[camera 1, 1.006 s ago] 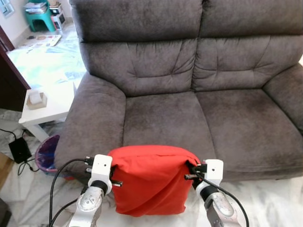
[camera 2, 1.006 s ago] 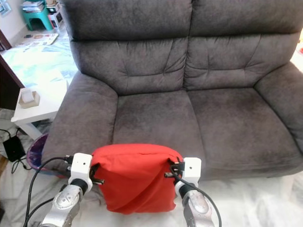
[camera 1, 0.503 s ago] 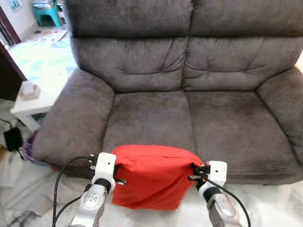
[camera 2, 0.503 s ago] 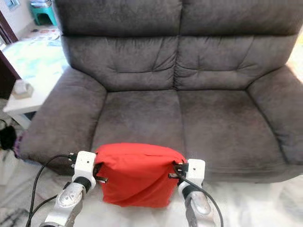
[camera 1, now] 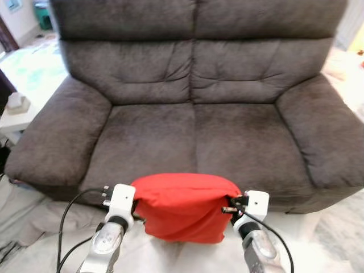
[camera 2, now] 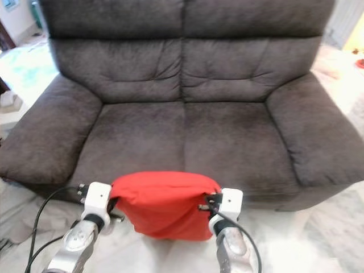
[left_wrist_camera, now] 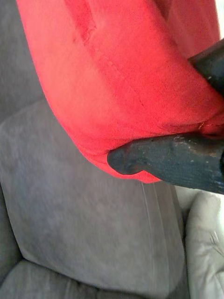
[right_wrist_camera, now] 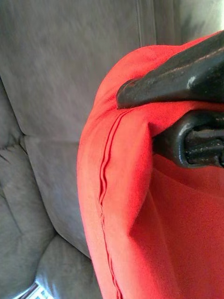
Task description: Move the pillow to the sofa from floor
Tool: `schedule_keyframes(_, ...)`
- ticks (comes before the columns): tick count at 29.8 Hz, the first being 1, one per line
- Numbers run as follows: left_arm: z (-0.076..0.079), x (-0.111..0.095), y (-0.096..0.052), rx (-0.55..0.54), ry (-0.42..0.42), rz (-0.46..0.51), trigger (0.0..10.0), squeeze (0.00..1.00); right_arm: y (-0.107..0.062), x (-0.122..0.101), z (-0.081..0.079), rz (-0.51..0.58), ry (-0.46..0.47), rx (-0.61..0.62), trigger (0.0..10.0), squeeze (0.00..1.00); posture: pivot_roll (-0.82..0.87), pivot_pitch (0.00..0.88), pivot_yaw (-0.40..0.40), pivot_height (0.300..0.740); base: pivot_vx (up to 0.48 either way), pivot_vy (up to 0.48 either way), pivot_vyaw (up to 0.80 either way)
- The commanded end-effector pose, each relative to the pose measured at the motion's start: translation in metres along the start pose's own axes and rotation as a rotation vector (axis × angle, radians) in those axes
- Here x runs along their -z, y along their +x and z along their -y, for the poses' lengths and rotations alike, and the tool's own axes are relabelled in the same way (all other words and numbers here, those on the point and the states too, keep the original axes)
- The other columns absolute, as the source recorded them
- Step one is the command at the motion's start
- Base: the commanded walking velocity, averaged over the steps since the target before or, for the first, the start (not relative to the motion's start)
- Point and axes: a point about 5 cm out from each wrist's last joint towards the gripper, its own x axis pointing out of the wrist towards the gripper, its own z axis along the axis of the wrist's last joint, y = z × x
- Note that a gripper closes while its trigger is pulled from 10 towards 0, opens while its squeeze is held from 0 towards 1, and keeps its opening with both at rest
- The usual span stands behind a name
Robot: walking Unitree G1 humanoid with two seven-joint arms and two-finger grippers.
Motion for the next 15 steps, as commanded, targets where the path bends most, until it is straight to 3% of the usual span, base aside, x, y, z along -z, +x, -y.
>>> schedule_keyframes(1,-0.0083,-0.0075,0.0004,-0.050,-0.015,0.043,10.0,0.00,-0.0008,-0.0084,0.0096,0.048,-0.004,0.027,10.0,0.00,0.07,0.150,0.054,0.740,0.000,-0.435,0.00)
schedule_keyframes(15,-0.0079,-0.0096,0.0019,-0.063,-0.028,0.048,10.0,0.00,0.0017,-0.0128,0.0101,0.058,-0.016,0.019,10.0,0.00,0.06,0.158,0.059,0.740,0.000,-0.435,0.00)
